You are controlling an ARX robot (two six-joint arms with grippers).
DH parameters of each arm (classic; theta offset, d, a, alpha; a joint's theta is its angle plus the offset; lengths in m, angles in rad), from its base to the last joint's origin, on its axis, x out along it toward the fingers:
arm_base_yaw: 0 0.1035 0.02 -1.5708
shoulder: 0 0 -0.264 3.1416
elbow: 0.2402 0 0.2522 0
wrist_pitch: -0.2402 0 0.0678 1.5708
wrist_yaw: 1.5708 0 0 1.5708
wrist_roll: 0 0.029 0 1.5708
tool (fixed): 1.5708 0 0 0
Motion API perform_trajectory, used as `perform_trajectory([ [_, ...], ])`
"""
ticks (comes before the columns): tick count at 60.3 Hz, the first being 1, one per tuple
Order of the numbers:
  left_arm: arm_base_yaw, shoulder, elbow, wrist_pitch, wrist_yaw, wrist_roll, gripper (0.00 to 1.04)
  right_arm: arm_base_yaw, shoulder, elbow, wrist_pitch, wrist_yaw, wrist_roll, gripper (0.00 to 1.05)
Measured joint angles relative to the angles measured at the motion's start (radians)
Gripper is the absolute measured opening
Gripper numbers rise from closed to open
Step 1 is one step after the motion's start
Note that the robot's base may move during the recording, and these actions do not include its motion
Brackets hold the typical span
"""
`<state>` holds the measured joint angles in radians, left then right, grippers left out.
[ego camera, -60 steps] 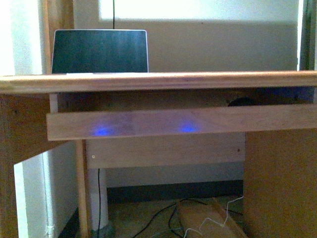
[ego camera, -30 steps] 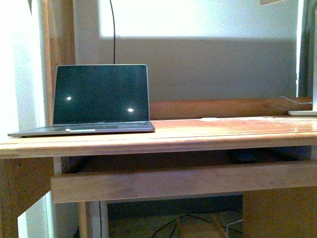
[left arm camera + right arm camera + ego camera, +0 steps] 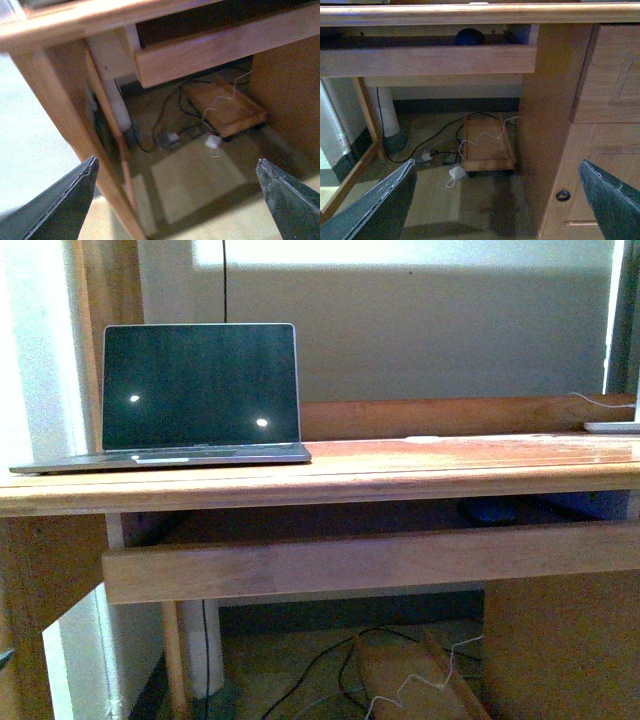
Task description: Place mouse
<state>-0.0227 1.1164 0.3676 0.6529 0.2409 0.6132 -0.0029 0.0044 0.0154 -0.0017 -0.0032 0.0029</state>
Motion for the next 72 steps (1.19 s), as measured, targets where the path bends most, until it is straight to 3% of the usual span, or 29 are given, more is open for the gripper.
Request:
perform_trajectory([
  [8, 0.007, 0.287, 0.102, 0.242, 0.029, 0.351, 0.97, 0.0, 0.0, 0.0, 0.0, 0.0, 0.0, 0.97],
  [19, 0.001, 0.551, 0.249, 0.377, 0.073, 0.647, 0.97, 0.0, 0.0, 0.0, 0.0, 0.0, 0.0, 0.97],
  [49, -0.037, 0.871, 0.53, 0.402, 0.133, 0.808, 0.97, 0.0, 0.0, 0.0, 0.0, 0.0, 0.0, 0.97],
  [59, -0.041, 0.863, 0.575, 0.227, 0.111, 0.794, 0.97, 0.0, 0.0, 0.0, 0.0, 0.0, 0.0, 0.97],
  [65, -0.045, 0.777, 0.595, -0.064, 0.124, 0.697, 0.97, 0.0, 0.0, 0.0, 0.0, 0.0, 0.0, 0.97],
  [72, -0.044, 0.656, 0.601, -0.401, 0.213, 0.627, 0.97, 0.0, 0.0, 0.0, 0.0, 0.0, 0.0, 0.97],
])
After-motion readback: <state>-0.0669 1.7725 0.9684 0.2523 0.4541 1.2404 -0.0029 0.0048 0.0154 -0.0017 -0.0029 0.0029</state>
